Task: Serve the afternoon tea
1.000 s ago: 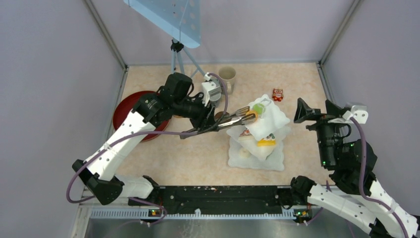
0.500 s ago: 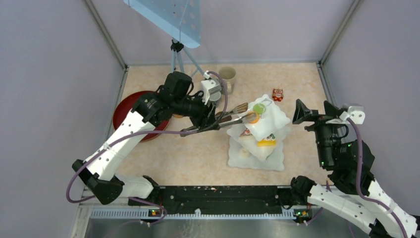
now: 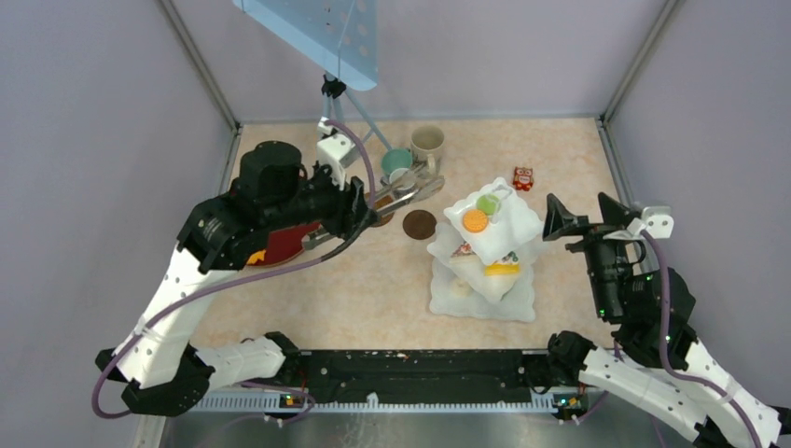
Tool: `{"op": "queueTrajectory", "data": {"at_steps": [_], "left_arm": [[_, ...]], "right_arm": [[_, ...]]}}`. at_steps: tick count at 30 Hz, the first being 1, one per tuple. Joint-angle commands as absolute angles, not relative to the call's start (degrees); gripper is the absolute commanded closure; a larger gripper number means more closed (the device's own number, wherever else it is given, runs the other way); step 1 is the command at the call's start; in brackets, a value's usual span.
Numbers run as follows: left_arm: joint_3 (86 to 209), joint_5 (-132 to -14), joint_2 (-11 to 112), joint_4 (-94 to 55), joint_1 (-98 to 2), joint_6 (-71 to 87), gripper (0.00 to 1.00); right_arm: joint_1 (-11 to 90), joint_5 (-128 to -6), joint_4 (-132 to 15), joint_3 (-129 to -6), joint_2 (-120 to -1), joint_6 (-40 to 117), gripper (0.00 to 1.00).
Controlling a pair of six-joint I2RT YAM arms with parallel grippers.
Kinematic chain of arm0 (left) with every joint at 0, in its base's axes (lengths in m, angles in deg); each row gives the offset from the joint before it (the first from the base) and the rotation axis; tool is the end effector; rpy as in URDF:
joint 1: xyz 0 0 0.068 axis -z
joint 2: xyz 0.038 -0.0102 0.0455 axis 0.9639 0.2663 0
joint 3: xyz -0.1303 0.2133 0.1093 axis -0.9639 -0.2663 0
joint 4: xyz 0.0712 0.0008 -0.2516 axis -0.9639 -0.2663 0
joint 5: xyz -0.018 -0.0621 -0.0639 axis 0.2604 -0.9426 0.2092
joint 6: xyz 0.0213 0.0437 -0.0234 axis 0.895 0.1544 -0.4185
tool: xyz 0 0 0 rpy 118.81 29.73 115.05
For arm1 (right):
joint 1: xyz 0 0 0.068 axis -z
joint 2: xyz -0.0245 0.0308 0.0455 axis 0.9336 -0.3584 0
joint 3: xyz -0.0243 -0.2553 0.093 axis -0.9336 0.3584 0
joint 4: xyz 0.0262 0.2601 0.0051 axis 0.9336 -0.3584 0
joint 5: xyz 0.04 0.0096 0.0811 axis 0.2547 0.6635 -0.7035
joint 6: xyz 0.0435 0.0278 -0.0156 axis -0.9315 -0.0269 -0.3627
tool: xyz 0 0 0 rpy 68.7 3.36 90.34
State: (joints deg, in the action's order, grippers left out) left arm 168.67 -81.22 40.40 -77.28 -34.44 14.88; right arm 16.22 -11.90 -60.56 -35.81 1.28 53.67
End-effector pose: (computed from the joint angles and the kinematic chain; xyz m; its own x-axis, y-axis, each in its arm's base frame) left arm 0.1391 -0.1304 0.4736 -0.4145 0.2422 -0.8772 0.7793 0.5922 -0.2047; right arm 0.0573 0.0319 0.3936 0.2407 0.1559 -0.9580 -0.0917 0.9863 0.1375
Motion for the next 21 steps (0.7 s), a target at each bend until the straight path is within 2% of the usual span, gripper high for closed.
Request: {"op": "queueTrajectory", "data": {"at_steps": [1, 8, 16, 19, 21], "left_arm": [[171.98, -72.15, 38.91, -78.06, -34.32, 10.51, 0.49], [174.86, -53.22, 42.02, -83.87, -34.34, 4.08, 0.45], [171.63, -42.39, 44.52, -93.27, -35.08, -6.06, 0.45], [167.17, -41.48, 44.34, -94.30, -38.45, -7.98, 0.45], [163.37, -44.41, 43.70, -93.24, -44.25, -6.50, 0.46]], "right_arm": [[15.64, -15.42, -59.12, -34.30, 2.81, 52.12, 0.06], [15.58, -18.60, -60.89, -33.26, 4.27, 49.45, 0.06], [15.58, -20.67, -61.24, -32.21, 5.94, 48.65, 0.06], [15.59, -22.23, -61.44, -31.86, 5.93, 47.55, 0.06], [15.64, -23.24, -61.73, -31.72, 5.94, 46.69, 0.06]]}}
